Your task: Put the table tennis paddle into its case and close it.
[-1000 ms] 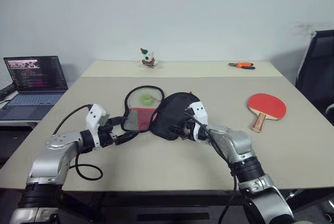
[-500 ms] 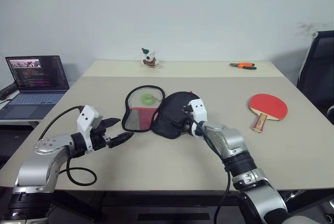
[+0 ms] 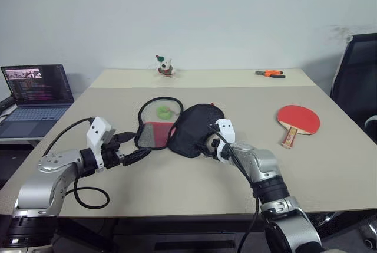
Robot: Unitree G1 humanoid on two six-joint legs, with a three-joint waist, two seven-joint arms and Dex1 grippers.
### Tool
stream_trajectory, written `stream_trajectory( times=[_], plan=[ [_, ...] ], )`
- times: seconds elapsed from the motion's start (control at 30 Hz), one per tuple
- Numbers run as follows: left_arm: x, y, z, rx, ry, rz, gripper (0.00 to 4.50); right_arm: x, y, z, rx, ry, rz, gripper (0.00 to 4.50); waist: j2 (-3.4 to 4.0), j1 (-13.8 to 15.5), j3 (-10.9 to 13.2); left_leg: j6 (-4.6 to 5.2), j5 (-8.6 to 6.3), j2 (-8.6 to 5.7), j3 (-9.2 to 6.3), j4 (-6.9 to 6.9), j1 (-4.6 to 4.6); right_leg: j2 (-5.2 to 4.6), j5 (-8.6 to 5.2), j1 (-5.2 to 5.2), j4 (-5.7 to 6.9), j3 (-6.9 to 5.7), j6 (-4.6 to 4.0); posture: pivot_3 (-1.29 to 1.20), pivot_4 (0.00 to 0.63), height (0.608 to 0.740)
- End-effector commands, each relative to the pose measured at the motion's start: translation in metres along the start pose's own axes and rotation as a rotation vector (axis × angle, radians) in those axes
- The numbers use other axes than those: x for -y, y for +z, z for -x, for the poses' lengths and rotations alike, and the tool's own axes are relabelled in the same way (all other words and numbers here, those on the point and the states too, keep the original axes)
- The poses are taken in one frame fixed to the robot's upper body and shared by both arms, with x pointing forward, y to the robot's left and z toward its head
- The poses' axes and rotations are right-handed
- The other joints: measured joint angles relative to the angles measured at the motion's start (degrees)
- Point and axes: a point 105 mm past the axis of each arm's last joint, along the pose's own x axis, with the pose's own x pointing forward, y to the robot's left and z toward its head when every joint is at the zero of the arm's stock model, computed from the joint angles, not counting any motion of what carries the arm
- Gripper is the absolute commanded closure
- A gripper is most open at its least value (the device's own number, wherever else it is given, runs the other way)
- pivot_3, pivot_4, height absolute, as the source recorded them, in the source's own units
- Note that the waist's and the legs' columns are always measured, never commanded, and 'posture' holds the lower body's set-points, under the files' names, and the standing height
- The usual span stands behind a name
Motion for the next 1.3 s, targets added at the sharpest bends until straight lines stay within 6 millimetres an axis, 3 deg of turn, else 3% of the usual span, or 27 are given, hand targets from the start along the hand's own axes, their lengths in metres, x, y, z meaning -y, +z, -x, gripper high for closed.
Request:
stream_trajectory(
  times=[0.03,0.23,0.33,0.67,0.83,1.07,1.3],
  plan=[
    [-0.006,0.016,0.006,0.032,0.016,-0.051,0.02,-0.014,0.006,-0.008,0.020,0.052,-0.007,0.00,0.00,-0.3,0.0,0.00,0.00,0.01,0.02,-0.02,0.02,0.00,0.00,0.00,0.00,0.00,0.00,0.00,0.150,0.740],
    [-0.005,0.016,0.005,0.036,0.018,-0.053,0.02,-0.025,0.015,-0.014,0.048,0.085,0.022,0.00,0.00,-0.5,0.0,0.00,0.00,0.10,0.12,-0.13,0.07,0.06,0.01,-0.02,-0.01,0.03,-0.02,0.00,0.150,0.740],
    [-0.003,0.014,0.005,0.038,0.017,-0.051,0.00,-0.030,0.018,-0.014,0.057,0.106,0.019,0.85,0.00,-0.5,0.0,0.00,0.00,0.12,0.12,-0.20,0.07,0.07,0.01,-0.05,-0.03,0.04,-0.04,0.00,0.150,0.740],
    [0.005,0.020,0.001,0.054,-0.020,-0.064,0.00,-0.042,0.013,-0.004,0.023,0.182,-0.048,4.43,0.00,-0.3,0.0,-0.01,0.01,0.12,0.10,-0.42,0.06,0.03,-0.02,-0.10,-0.10,0.08,-0.09,0.00,0.150,0.740],
    [0.014,0.024,-0.004,0.062,-0.063,-0.078,0.00,-0.041,0.011,0.006,-0.004,0.212,-0.072,4.49,0.00,-0.3,0.0,-0.02,0.01,0.11,0.08,-0.43,0.04,0.03,-0.03,-0.10,-0.10,0.08,-0.10,0.00,0.150,0.740],
    [0.032,0.032,-0.010,0.072,-0.132,-0.107,0.00,-0.028,-0.004,0.040,-0.101,0.255,-0.107,4.49,0.00,-0.1,0.0,-0.02,0.01,0.10,0.06,-0.44,0.01,0.00,-0.03,-0.09,-0.14,0.09,-0.11,0.00,0.150,0.740],
    [0.039,0.033,-0.011,0.053,-0.184,-0.119,0.00,0.009,-0.022,0.070,-0.203,0.206,-0.045,4.49,-0.01,0.0,0.0,-0.01,0.01,0.08,0.08,-0.44,0.02,0.03,-0.05,-0.07,-0.13,0.04,-0.11,0.00,0.150,0.740]
  ],
)
